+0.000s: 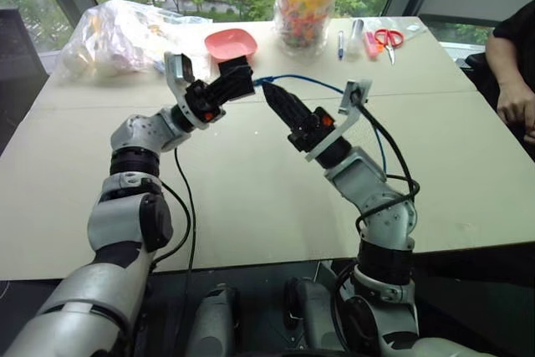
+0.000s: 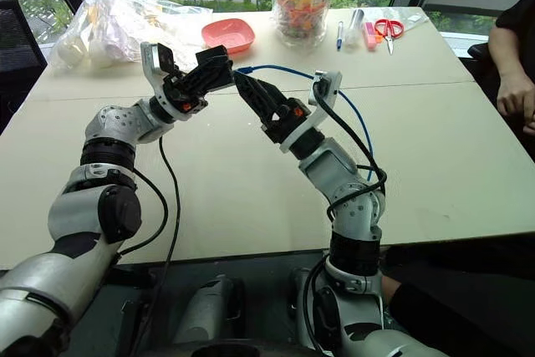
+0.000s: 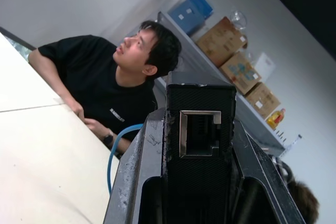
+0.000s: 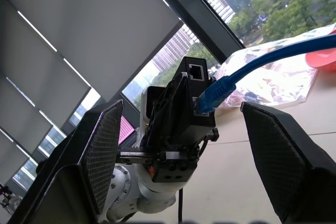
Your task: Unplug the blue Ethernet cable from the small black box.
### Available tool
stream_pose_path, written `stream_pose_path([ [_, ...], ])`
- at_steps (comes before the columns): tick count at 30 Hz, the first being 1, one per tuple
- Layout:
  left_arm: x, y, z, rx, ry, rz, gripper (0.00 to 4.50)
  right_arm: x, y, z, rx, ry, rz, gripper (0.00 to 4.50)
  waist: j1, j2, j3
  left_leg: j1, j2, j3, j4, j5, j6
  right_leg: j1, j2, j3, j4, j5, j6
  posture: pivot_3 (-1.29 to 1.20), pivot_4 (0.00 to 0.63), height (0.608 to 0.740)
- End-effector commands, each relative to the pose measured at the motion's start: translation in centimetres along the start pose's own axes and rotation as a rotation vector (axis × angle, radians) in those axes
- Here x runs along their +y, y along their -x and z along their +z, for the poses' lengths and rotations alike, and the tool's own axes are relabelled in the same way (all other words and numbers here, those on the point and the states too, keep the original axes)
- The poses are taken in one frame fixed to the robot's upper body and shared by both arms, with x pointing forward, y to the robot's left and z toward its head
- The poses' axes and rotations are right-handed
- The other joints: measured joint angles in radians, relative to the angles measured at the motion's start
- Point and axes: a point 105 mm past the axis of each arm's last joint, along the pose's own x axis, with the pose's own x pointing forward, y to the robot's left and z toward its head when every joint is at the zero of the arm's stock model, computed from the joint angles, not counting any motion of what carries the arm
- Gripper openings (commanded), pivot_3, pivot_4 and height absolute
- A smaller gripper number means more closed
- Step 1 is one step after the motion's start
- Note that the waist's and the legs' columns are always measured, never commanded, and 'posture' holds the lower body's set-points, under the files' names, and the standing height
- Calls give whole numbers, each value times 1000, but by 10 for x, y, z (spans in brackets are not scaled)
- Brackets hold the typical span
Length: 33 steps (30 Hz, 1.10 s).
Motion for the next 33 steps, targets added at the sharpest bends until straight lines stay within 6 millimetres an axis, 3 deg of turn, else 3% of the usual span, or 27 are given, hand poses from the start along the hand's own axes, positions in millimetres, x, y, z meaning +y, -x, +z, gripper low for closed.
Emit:
stream_pose_path([
  [1,-15,-8,6,-15,-30,-63,560,8,-5,8,-27,-13,42,3708,2,0,0,0,0,0,0,0,0,0,0,0,0,0,0,0,150,740],
  [23,-20,-7,-12,3,0,-74,560,4,-16,4,-18,-23,44,3708,17,0,0,0,0,0,0,0,0,0,0,0,-1,0,0,0,150,740],
  [26,-20,-8,-13,4,2,-74,560,5,-17,2,-12,-22,46,2848,17,0,0,0,0,0,0,0,0,0,1,0,-1,0,0,0,150,740],
  [31,-20,-9,-13,4,2,-75,560,5,-19,-1,0,-23,47,316,17,0,0,0,0,0,0,0,0,0,1,0,-1,0,0,0,150,740],
  [32,-20,-9,-13,4,0,-75,560,5,-19,-2,4,-23,47,11,17,0,0,0,0,0,0,0,0,0,1,0,-1,0,0,0,150,740],
  [33,-20,-10,-13,3,-1,-74,560,5,-20,-3,7,-25,47,11,17,0,0,0,0,0,0,0,0,0,1,0,-1,0,0,0,150,740],
])
